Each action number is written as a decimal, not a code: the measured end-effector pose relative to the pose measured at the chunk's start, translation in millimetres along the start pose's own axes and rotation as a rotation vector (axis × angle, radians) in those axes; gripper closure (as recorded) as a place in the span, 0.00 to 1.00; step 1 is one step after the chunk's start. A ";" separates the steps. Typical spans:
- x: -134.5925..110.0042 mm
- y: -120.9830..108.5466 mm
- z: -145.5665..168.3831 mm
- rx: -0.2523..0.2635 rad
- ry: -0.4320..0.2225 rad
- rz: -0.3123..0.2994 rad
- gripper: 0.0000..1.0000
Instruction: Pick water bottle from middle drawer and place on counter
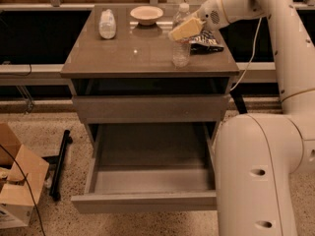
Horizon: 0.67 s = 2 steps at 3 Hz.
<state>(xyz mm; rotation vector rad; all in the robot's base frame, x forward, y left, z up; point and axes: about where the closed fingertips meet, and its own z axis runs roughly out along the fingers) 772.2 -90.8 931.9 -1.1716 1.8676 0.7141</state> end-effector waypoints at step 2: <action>-0.4 -0.1 1.0 -0.006 -0.002 -0.003 0.00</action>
Offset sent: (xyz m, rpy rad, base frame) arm 0.0004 0.0007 -0.0002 0.0023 0.0000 0.0055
